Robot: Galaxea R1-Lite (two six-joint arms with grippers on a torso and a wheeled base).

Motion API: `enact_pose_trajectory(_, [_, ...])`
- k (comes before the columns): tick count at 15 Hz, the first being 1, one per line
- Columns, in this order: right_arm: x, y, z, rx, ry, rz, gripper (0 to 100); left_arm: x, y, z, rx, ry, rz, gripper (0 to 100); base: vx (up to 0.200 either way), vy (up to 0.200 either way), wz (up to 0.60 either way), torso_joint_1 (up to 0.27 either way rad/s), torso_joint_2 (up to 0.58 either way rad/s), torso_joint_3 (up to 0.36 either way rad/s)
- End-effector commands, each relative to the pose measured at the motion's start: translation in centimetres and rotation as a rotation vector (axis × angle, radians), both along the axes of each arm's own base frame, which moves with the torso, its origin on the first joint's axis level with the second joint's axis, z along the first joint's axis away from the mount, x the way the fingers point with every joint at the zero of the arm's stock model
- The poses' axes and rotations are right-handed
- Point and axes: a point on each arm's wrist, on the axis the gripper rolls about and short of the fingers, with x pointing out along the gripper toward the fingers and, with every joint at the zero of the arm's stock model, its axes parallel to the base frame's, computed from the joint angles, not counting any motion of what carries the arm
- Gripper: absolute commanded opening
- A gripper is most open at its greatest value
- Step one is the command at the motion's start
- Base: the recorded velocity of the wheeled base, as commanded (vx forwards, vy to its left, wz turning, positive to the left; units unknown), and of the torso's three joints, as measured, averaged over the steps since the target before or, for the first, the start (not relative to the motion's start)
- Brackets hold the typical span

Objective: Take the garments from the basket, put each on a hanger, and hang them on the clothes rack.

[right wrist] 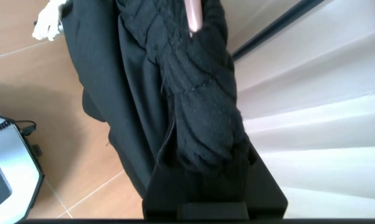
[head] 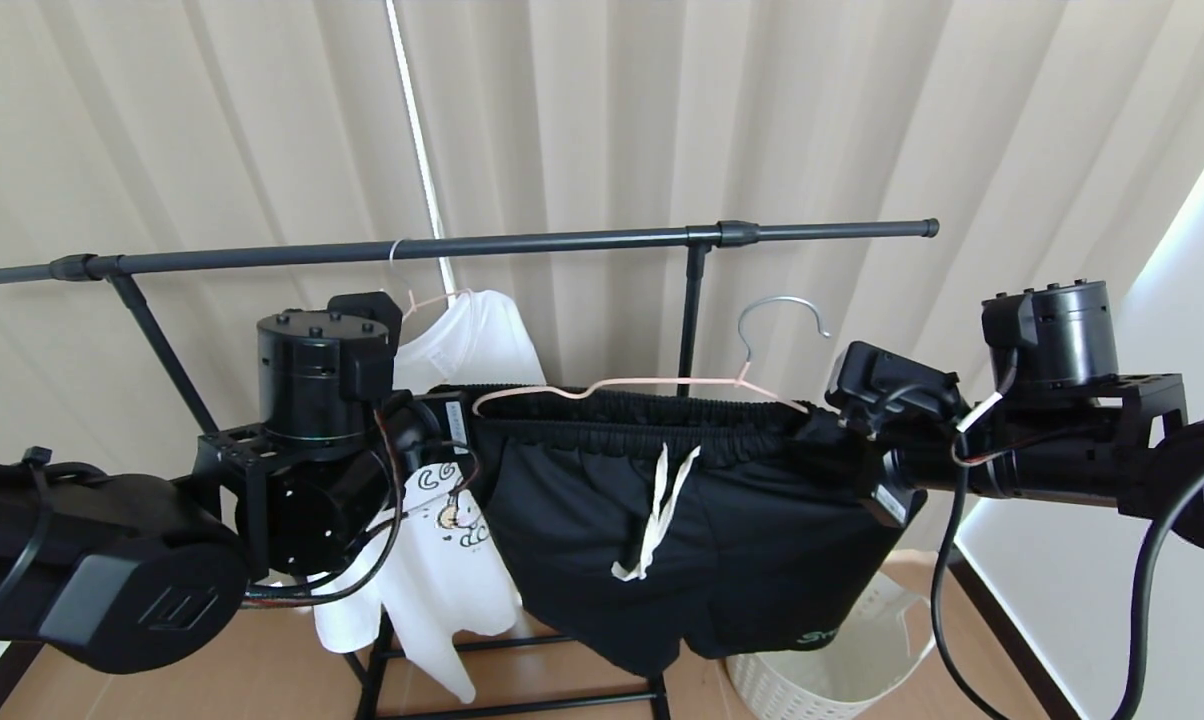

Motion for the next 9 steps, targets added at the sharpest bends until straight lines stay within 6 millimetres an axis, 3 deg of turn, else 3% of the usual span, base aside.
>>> enact_pose_trajectory(1, [0.3,0.1,-0.5,-0.007,0.013,-0.002,0,0.2,-0.1,0.8,-0.002,-0.005,0.001,0,0.000,0.000,0.00,0.000,0.00,0.000])
enact_pose_trajectory(9, [0.7,0.3,-1.1,-0.019,0.030,-0.007,0,1.0,-1.4,4.4,0.073,0.128,-0.021,0,0.000,0.000,0.00,0.000,0.00,0.000])
